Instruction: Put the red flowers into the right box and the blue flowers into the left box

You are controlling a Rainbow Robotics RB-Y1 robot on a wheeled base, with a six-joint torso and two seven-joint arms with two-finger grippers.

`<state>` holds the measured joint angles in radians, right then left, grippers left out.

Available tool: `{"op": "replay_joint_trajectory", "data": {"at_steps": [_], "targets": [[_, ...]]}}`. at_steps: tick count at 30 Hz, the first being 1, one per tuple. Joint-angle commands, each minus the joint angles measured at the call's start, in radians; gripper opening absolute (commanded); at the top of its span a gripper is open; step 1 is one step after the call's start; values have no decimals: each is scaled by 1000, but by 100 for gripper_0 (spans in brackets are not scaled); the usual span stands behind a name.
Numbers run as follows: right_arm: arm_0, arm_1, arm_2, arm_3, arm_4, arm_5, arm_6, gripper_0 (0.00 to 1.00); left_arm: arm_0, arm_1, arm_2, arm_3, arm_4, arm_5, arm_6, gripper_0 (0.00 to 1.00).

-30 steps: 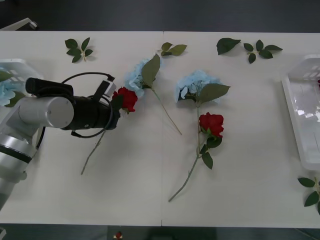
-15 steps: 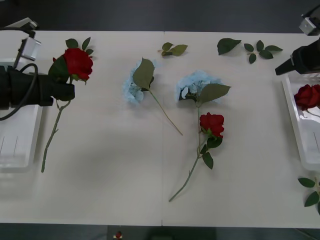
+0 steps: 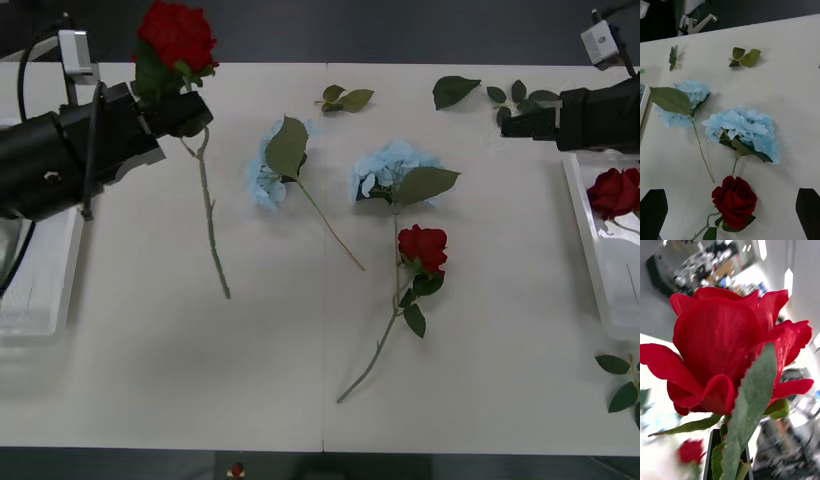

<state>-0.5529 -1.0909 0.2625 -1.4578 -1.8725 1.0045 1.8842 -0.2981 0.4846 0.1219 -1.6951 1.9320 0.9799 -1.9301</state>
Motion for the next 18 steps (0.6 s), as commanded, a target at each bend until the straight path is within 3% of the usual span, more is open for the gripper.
{"op": "replay_joint_trajectory", "data": {"at_steps": [1,13,18], "targets": [[13,42,34,-49,-114,-52,125,100,-16,-55,-107,-18,107,-139,-167,0],[140,266,30,-90,-344,-60,527,100,-32,-199,-191,-17,94,-213,-290,0],[199,296,32,-115,-381,-58,650,100,-33,-250,-208,-15,84,-230,-288,0]]}}
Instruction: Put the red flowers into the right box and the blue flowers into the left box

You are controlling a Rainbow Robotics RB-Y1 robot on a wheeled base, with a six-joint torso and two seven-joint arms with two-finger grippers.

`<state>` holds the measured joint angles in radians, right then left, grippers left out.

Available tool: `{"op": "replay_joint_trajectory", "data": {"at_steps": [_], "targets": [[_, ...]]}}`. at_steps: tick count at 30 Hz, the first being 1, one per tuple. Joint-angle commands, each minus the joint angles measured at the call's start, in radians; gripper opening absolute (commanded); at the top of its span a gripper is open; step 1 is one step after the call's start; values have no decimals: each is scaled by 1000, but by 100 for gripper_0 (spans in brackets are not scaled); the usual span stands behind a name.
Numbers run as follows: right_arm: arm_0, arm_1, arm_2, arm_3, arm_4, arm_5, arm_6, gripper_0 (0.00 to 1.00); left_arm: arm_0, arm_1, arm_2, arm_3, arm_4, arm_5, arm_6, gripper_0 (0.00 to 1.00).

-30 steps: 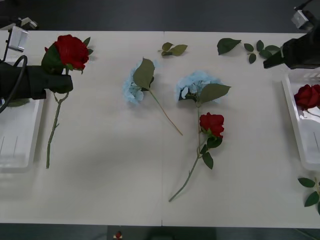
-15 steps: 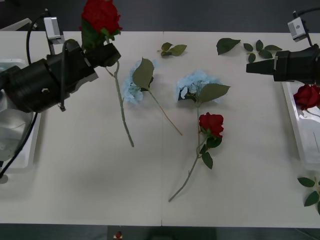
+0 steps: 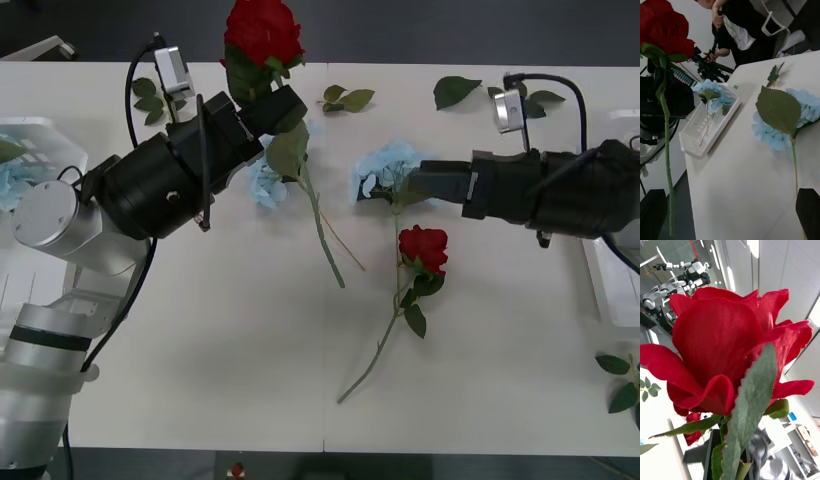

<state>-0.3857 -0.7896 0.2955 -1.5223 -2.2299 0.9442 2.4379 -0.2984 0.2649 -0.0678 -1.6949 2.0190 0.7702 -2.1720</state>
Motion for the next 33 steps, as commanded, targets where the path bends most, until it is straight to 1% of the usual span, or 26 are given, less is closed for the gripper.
{"op": "replay_joint_trajectory", "data": {"at_steps": [1,5,10,13,19,23,25,28,30,32,33], "targets": [[48,4,-1,-62,-23,4,124,100,-33,-41,-27,-17,-5,-31,-46,0],[83,47,1,-102,-23,4,199,100,-35,-73,-55,-17,-63,-69,-45,0],[83,135,2,-108,-23,-4,267,100,-41,-108,-72,-16,-126,-95,-31,0],[77,184,11,-107,-22,-24,267,100,-41,-125,-83,-16,-152,-111,-23,0],[74,233,42,-108,49,-61,267,100,-41,-150,-87,-12,-189,-111,-8,0],[71,240,70,-108,53,-90,267,100,-41,-151,-93,-11,-189,-112,0,0],[62,240,82,-108,52,-101,267,93,-39,-150,-93,-11,-189,-112,3,0],[50,257,93,-108,49,-124,267,90,-39,-150,-93,-11,-189,-111,8,0],[47,266,94,-108,49,-133,267,84,-41,-150,-93,-11,-189,-112,11,0],[45,276,99,-108,49,-145,267,65,-39,-150,-93,-11,-189,-111,12,0],[44,276,102,-108,49,-148,267,44,-39,-150,-92,-11,-189,-111,14,0]]}}
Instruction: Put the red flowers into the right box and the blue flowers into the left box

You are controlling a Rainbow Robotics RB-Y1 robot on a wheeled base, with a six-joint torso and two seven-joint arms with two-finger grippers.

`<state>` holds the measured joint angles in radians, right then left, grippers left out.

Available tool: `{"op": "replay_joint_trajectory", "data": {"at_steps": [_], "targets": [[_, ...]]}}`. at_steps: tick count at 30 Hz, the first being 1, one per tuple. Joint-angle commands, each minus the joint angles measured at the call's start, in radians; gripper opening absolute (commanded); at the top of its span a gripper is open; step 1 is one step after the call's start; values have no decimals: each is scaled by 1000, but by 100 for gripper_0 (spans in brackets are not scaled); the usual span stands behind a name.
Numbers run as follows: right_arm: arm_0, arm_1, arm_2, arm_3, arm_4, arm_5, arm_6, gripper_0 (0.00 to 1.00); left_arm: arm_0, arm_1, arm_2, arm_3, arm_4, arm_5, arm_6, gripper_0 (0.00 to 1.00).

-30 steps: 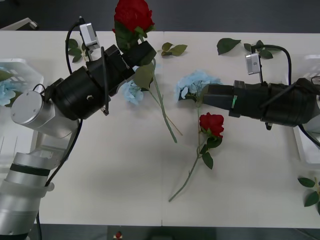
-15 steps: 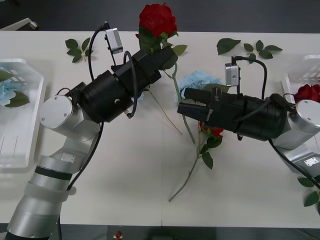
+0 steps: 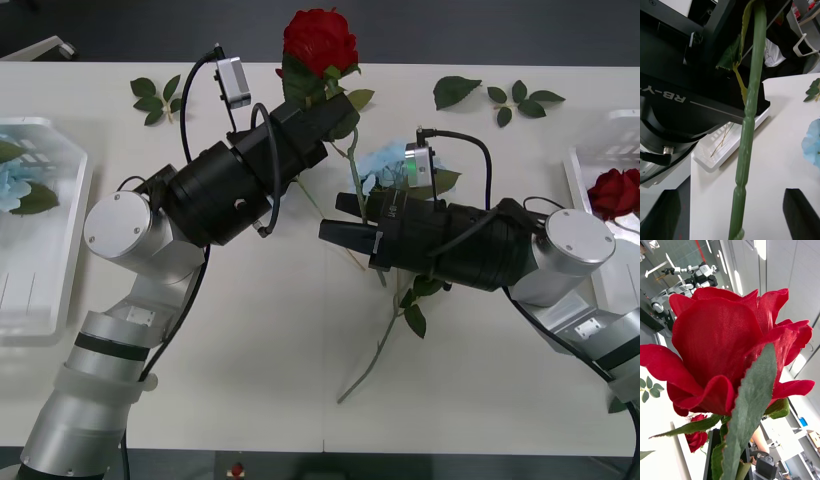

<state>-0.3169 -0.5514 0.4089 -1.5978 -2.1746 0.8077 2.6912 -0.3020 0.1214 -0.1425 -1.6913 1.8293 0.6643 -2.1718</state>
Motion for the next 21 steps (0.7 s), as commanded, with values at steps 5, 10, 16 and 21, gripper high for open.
{"op": "replay_joint_trajectory", "data": {"at_steps": [5,10,16,21], "targets": [[-28,38,-4,-33,-7,-22,14,0,-35,-3,-17,-15,1,-6,15,0],[-30,34,-2,-33,-7,-30,14,0,-35,4,-17,-15,2,-6,15,0],[-31,31,-2,-33,-7,-33,14,0,-35,33,-14,-15,2,-6,15,12],[-33,27,-2,-33,-7,-35,14,0,-35,99,-14,-15,27,5,15,63]]}}
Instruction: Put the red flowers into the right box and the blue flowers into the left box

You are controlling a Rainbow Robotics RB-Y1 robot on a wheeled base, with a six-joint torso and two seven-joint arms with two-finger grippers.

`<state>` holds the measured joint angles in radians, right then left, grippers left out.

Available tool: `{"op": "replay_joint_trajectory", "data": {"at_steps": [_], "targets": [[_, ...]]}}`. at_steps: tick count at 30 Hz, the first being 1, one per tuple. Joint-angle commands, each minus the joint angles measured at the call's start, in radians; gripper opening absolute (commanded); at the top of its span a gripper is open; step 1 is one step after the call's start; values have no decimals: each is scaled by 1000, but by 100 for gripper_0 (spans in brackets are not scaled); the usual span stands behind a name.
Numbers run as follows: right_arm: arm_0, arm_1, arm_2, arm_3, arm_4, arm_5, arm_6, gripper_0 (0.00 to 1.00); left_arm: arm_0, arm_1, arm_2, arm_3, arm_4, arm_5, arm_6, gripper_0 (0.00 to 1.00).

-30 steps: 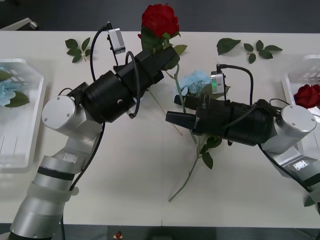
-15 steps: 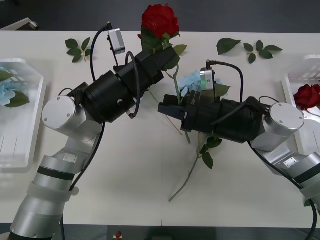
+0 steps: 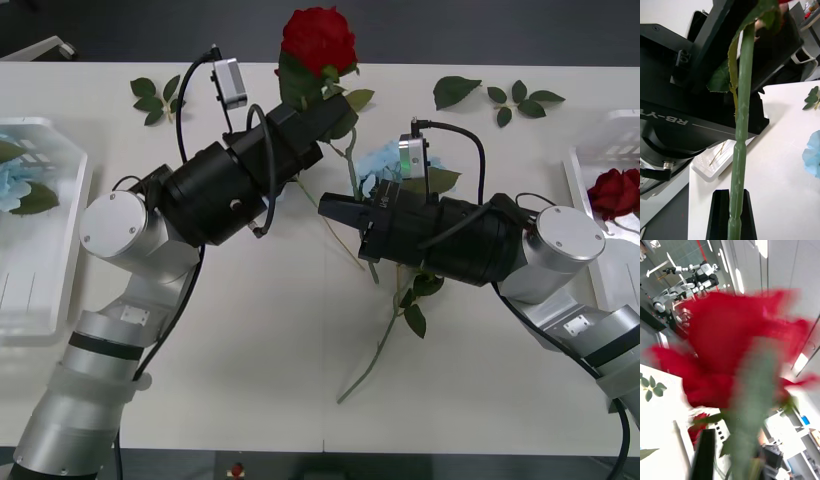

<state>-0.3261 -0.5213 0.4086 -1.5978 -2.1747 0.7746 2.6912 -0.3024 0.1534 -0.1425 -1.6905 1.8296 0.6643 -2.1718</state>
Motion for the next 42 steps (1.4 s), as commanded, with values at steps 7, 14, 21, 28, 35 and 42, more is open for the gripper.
{"op": "replay_joint_trajectory", "data": {"at_steps": [7,14,21,28,35,42], "targets": [[-28,-19,-2,-33,-7,-11,14,0,-4,264,-6,-17,212,110,15,72],[-51,-91,-1,-33,-7,-31,14,0,42,445,72,3,297,288,43,73],[-114,-304,36,-31,3,-78,14,0,-6,506,196,166,315,577,118,72],[-134,-597,65,-27,84,-112,-48,0,-87,509,307,242,183,761,325,72],[-130,-830,76,98,75,-15,-139,0,-130,472,331,164,-78,787,553,72],[-130,-887,76,378,36,38,-148,0,-173,339,323,25,-526,787,779,73]]}}
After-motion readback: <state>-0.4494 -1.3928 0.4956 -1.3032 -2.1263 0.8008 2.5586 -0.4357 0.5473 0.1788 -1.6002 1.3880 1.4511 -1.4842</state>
